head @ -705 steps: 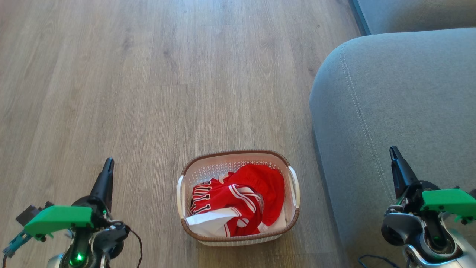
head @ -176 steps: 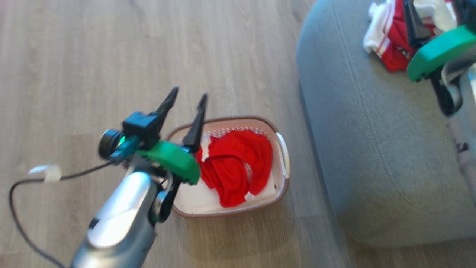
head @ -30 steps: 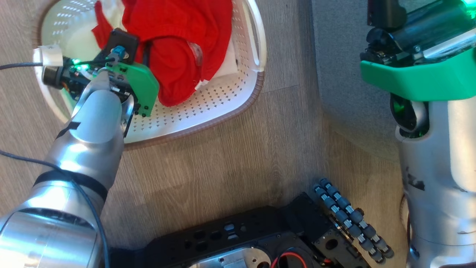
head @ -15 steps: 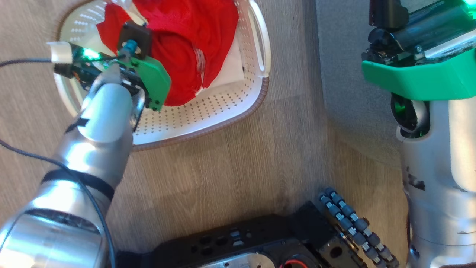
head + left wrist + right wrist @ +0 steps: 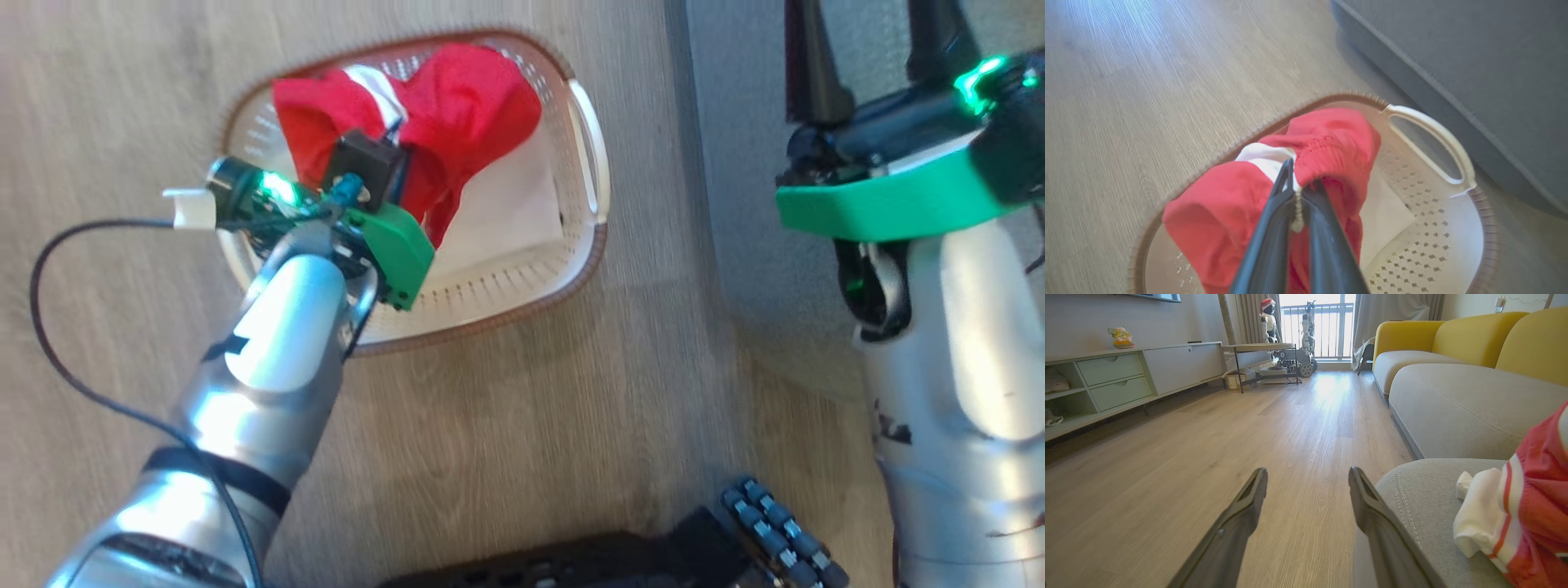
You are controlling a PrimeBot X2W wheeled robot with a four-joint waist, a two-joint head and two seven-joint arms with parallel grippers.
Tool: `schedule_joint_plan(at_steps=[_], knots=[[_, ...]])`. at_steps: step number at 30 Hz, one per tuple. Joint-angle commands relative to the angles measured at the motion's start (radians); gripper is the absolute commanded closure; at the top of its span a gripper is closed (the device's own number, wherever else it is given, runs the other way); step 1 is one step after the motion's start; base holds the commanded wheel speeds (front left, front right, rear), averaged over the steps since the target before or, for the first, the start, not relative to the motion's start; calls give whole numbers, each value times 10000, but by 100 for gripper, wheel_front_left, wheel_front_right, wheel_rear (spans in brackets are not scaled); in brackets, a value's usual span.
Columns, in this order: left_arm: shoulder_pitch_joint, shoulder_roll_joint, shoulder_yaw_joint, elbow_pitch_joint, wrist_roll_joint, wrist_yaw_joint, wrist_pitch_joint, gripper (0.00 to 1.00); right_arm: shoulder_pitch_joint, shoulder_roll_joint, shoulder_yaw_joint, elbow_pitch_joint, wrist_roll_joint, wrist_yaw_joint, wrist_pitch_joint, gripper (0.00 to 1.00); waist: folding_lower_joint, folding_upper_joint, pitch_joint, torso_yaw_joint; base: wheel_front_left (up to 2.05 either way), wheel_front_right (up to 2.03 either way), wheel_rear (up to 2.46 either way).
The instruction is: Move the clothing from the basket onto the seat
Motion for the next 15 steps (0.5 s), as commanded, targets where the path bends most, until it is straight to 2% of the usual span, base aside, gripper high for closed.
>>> schedule_joint_plan(at_steps=[1,15], knots=[[340,115,164,-486,-147,-91,-53,100,399,70,108,-165,-94,-4,-49,0,-1,0,-645,283,0,0,0],[1849,124,464,-2622,-647,-560,-53,100,1975,70,-48,1362,-247,-4,-49,0,-1,0,-3600,1162,0,0,0]])
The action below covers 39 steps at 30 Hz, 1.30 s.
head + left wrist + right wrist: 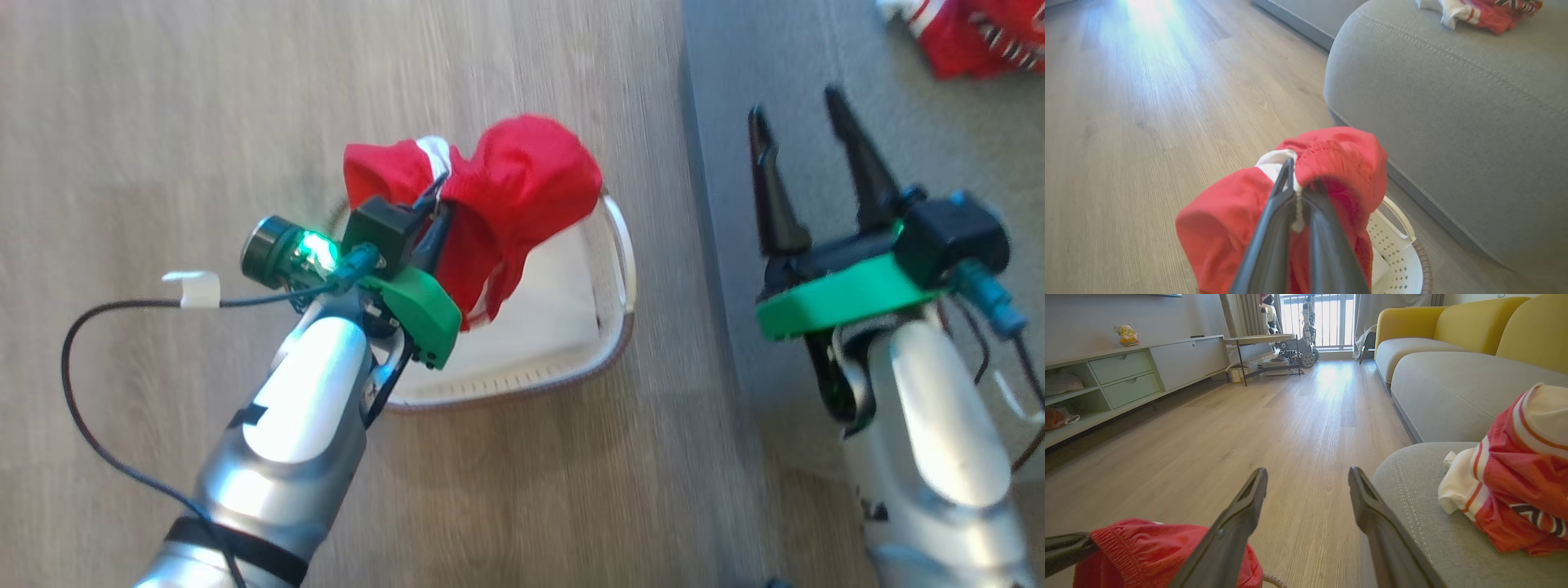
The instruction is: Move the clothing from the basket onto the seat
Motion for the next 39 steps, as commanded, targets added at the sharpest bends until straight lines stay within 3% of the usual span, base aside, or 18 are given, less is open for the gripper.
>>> schedule_joint_plan(at_steps=[1,17,29,39], knots=[[61,133,316,-418,-91,-74,-53,100,283,68,208,-166,-71,-2,-51,0,0,-1,-981,403,0,0,0],[350,131,407,-552,-813,-417,3,100,2419,68,542,921,233,-2,-42,0,0,-1,-4281,856,0,0,0],[-390,172,398,-820,-965,-369,338,100,2671,68,677,860,284,-2,80,0,0,-1,-4654,944,0,0,0],[-1303,86,96,-938,-1311,-345,389,100,1811,68,1434,1364,-12,-2,285,0,0,-1,-4625,1023,0,0,0]])
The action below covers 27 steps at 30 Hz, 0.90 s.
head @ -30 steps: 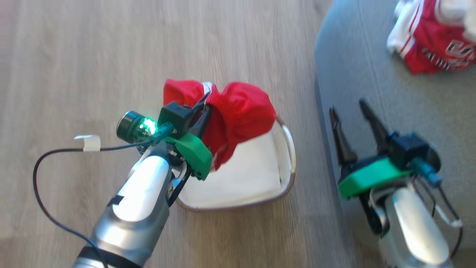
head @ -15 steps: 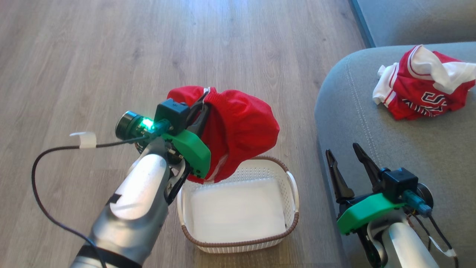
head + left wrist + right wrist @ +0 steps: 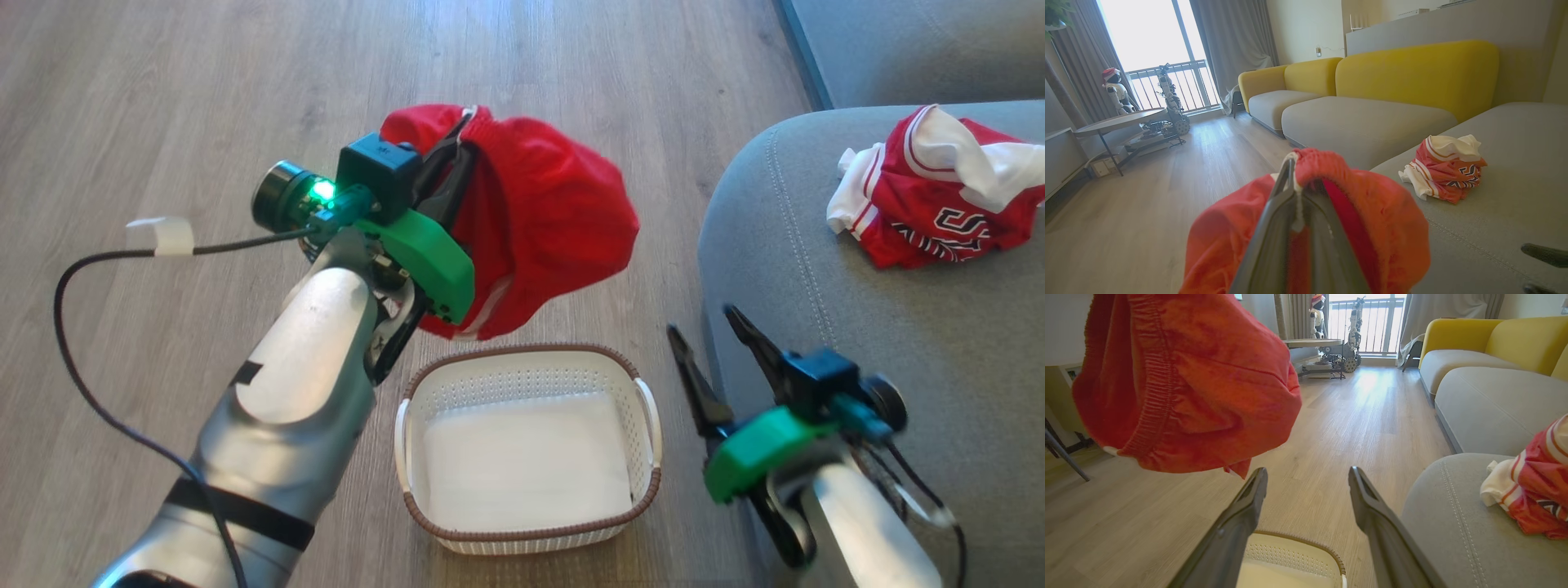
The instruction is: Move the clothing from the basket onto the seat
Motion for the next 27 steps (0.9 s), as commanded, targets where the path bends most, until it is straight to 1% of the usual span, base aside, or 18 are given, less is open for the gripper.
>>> schedule_joint_plan(at_steps=[1,9,12,15,20,25,26,27], knots=[[-618,144,174,-370,-114,60,10,100,-843,55,359,-153,-141,-2,13,0,1,-1,10,17,0,0,0],[-804,123,-625,-650,-690,221,-80,100,-2256,42,1158,1337,-429,-2,-40,0,1,-1,-10,182,0,0,0],[-847,122,-956,-798,-924,327,-107,100,-2649,-54,1475,2014,-276,-2,-93,0,1,-1,-37,273,0,0,0],[-904,122,-1217,-947,-1138,416,-142,100,-2968,-172,1926,2651,208,-2,-135,0,1,-1,-63,369,0,0,0],[-1017,121,-1549,-1131,-1361,547,-194,100,-3424,-556,3016,3374,1505,-2,-181,0,1,-1,-81,501,0,0,0],[-1089,121,-1749,-1233,-1509,660,-234,100,-3947,-1075,4272,3442,2791,-2,-251,0,1,-1,-81,556,0,0,0],[-1089,121,-1749,-1233,-1509,660,-234,100,-3947,-1075,4272,3442,2791,-2,-251,0,1,-1,-81,556,0,0,0],[-1096,121,-1777,-1239,-1533,678,-241,100,-4047,-1154,4475,3362,3035,-2,-271,0,1,-1,-79,557,0,0,0]])
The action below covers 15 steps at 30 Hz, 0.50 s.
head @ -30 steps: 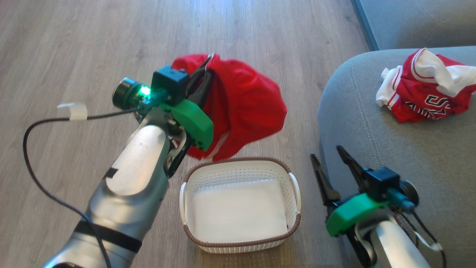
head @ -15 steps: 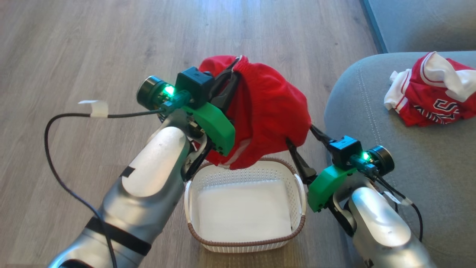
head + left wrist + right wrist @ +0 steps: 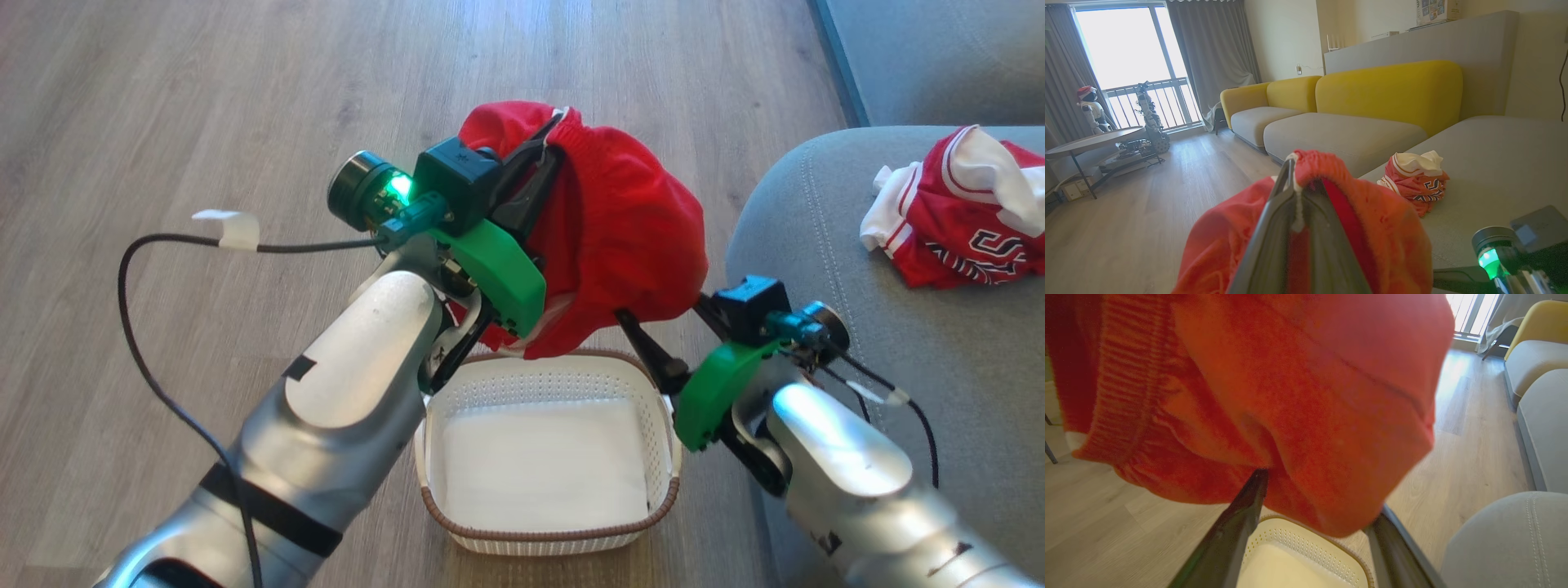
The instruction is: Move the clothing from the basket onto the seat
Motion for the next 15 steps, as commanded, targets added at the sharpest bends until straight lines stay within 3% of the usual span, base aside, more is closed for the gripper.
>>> schedule_joint_plan(at_steps=[1,7,9,11,12,15], knots=[[-671,142,310,-332,-71,77,-128,100,-444,4,127,-359,122,-2,-141,0,0,0,1,-6,0,0,0],[-647,142,272,-203,-156,164,-169,100,-733,-282,446,-1305,746,-2,-188,0,0,0,72,-90,0,0,0],[-633,142,277,-154,-187,174,-176,100,-701,-297,248,-1615,622,-2,-189,53,0,0,111,-119,0,0,0],[-612,155,283,-85,-212,180,-183,100,-641,-283,-88,-1839,382,-2,-190,73,0,0,146,-151,0,0,0],[-596,161,292,-45,-232,184,-186,100,-597,-256,-236,-1919,247,-2,-191,100,0,0,162,-164,0,0,0],[-533,187,326,100,-298,195,-197,100,-441,-123,-608,-2113,-24,-2,-191,100,0,0,200,-205,0,0,0]])
